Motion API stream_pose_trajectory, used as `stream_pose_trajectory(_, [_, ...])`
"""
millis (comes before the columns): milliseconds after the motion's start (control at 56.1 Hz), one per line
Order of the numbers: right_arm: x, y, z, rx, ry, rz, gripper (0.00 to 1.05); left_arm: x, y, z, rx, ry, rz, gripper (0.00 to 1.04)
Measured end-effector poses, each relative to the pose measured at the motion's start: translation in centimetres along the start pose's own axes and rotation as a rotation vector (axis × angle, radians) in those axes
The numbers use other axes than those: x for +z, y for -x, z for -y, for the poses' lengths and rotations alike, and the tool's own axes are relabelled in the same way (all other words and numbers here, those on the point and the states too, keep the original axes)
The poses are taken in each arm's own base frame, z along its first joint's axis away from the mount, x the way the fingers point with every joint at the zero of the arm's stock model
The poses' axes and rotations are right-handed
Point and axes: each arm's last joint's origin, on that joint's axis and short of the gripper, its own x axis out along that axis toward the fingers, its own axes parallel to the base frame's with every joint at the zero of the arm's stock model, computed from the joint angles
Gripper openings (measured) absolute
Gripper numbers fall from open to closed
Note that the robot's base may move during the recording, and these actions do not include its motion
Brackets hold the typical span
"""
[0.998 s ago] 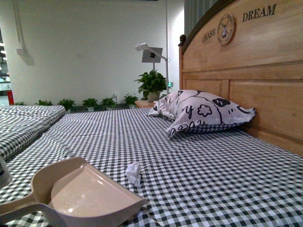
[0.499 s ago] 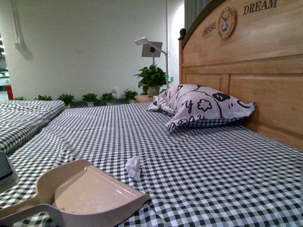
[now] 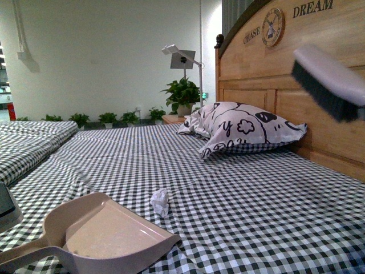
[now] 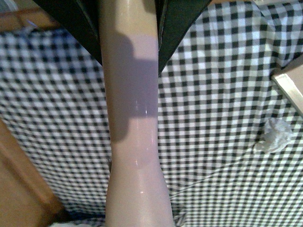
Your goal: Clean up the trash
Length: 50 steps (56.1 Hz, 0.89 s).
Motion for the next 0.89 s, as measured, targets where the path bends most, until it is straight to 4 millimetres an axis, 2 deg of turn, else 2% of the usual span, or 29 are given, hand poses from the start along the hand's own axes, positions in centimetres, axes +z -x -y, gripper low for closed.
stream_pose_trajectory(125, [-0.2,-7.5,-2.8,0.053,0.059,-0.091,0.2,0.0,0.0,0.0,0.0,0.0,0.001,0.28])
stream_pose_trajectory(178, [-0.8,-9.7,-3.9,0.05,0.086,-0.124,0.2,0.0,0.0,0.0,0.0,0.0,0.0,0.28])
stream_pose_trajectory(267, [-2.1,-12.6,-5.3,0.046,0.115,-0.165,0.2,0.0,0.0,0.0,0.0,0.0,0.0,0.28])
stream_pose_trajectory(356, [-3.1,-14.5,-6.4,0.038,0.132,-0.193,0.2,0.0,0.0,0.0,0.0,0.0,0.0,0.28])
stream_pose_trajectory(499, [-4.4,-16.7,-7.6,0.012,0.151,-0.225,0.2,0.0,0.0,0.0,0.0,0.0,0.001,0.28])
stream_pose_trajectory(677, [-6.3,-18.0,-8.6,0.026,0.159,-0.278,0.2,0.0,0.0,0.0,0.0,0.0,0.0,0.28])
stream_pose_trajectory(784, [-7.4,-18.1,-9.7,0.12,0.165,-0.325,0.2,0.0,0.0,0.0,0.0,0.0,0.0,0.28])
stream_pose_trajectory(891, [-8.0,-17.2,-11.9,0.308,0.19,-0.353,0.2,0.0,0.0,0.0,0.0,0.0,0.0,0.28])
